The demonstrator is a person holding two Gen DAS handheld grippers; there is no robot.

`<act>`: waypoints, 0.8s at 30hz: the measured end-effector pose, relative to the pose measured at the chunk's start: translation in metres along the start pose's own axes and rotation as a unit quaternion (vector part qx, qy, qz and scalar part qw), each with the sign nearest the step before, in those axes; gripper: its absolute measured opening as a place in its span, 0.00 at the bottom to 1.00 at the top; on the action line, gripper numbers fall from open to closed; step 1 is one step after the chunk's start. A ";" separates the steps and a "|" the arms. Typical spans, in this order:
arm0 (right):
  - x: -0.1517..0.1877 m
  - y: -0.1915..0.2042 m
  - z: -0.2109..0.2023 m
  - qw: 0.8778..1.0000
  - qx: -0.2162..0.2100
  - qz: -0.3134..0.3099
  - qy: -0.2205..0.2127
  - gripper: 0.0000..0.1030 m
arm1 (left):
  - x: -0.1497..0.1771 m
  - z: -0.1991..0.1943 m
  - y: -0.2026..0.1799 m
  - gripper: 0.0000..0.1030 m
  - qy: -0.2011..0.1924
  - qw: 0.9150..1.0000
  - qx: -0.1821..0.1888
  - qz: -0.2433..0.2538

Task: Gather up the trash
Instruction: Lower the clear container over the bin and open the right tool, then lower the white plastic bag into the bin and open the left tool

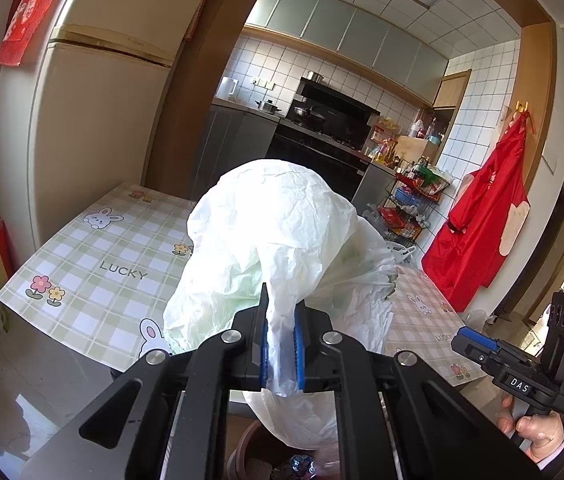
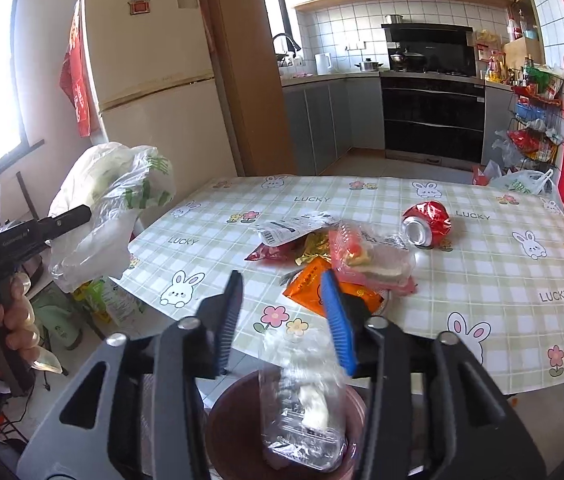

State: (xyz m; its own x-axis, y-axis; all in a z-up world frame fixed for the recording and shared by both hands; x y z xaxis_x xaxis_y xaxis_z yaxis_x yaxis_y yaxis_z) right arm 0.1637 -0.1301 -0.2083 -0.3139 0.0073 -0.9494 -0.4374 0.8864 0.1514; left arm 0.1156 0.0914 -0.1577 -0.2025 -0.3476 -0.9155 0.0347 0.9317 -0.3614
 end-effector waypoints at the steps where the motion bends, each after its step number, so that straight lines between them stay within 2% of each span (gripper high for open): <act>1: -0.002 -0.001 0.000 1.000 0.004 -0.001 -0.005 0.60 | 0.001 0.000 -0.002 0.09 0.001 1.000 0.002 0.001; 3: -0.007 -0.005 -0.002 1.000 0.019 -0.005 -0.016 0.78 | 0.003 0.002 -0.003 0.09 0.005 1.000 0.007 0.002; 5: -0.014 -0.011 -0.006 0.999 0.037 -0.009 -0.028 0.92 | 0.005 0.003 -0.005 0.09 0.011 1.000 0.015 0.004; 6: -0.018 -0.014 -0.009 0.998 0.047 -0.010 -0.037 0.94 | 0.007 0.004 -0.008 0.09 0.013 1.000 0.019 0.005; 16: -0.051 -0.061 -0.044 0.988 0.128 0.020 -0.088 0.94 | 0.034 0.002 -0.056 0.09 0.054 0.995 0.082 0.030; 24: -0.054 -0.092 -0.064 0.980 0.166 0.034 -0.102 0.94 | 0.064 0.005 -0.086 0.10 0.095 0.987 0.122 0.046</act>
State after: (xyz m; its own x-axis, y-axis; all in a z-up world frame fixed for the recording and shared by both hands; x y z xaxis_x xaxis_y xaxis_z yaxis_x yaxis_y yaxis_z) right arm 0.1666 -0.2413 -0.1536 -0.1436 0.1334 -0.9806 -0.1129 0.9822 0.1502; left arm 0.1044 -0.0116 -0.1861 -0.3671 -0.2158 -0.9048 0.2913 0.8971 -0.3321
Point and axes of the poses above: each gripper's, at about its wrist camera, not at the fingertips, and z roughly the way its jaws point, y to its left, x to its underside, the point moved 9 cm from there along z, roughly the way its jaws point, and after that the axes turned 14 degrees about -y, right-handed, at the moved point
